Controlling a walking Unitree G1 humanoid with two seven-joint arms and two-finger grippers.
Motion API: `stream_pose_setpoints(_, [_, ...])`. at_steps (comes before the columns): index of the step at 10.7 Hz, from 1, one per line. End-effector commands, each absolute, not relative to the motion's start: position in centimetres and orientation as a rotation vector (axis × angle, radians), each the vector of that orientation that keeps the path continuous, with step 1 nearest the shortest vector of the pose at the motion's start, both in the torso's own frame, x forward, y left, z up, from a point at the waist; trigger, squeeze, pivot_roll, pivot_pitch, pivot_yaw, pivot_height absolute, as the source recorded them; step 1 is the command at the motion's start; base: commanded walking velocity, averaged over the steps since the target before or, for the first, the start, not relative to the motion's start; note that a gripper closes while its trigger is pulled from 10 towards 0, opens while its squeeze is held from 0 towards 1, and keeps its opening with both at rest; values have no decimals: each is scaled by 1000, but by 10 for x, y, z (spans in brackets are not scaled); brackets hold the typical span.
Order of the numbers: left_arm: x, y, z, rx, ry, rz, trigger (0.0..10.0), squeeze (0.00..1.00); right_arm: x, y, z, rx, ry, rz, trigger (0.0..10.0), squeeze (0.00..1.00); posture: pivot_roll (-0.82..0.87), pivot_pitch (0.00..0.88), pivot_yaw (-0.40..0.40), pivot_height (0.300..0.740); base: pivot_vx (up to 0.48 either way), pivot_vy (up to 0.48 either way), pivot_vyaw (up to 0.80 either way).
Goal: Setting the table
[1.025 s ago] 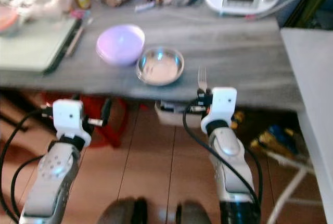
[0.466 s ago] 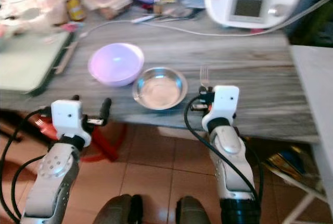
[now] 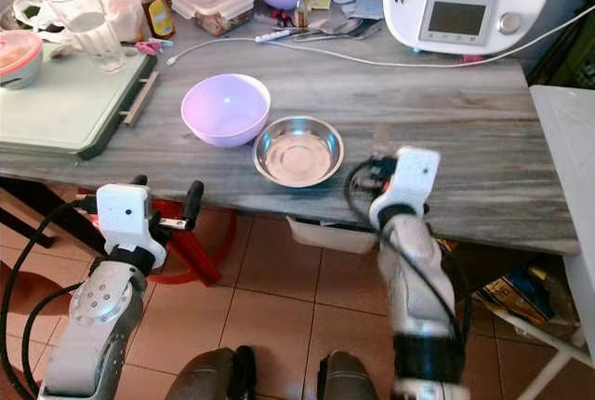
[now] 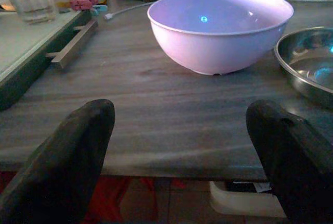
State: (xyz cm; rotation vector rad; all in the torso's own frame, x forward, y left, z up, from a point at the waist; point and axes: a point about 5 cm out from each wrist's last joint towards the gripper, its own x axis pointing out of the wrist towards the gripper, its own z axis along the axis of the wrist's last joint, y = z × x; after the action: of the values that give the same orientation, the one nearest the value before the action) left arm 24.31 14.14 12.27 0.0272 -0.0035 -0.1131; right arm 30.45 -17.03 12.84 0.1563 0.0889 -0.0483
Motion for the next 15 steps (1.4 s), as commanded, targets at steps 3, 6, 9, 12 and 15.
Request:
stream_pose_setpoints(3, [238,143,124,38,6,-116,10000,0,313,-165,121,178,156,-52,10000,0,38,190,65,740,0,0,0])
stream_pose_setpoints(6, [237,141,124,39,10,-129,10000,0,319,-154,118,236,206,-26,10000,0,41,192,66,740,0,0,0])
stream_pose_setpoints(9, [236,140,124,36,13,-134,10000,0,317,-155,111,193,266,-40,10000,0,41,197,63,740,0,0,0])
stream_pose_setpoints(12, [236,139,124,32,19,-140,10000,0,319,-156,107,201,297,-39,10000,0,39,200,63,740,0,0,0])
stream_pose_setpoints(15, [237,138,124,32,20,-141,10000,0,328,-155,112,195,290,-48,10000,0,43,199,62,740,0,0,0])
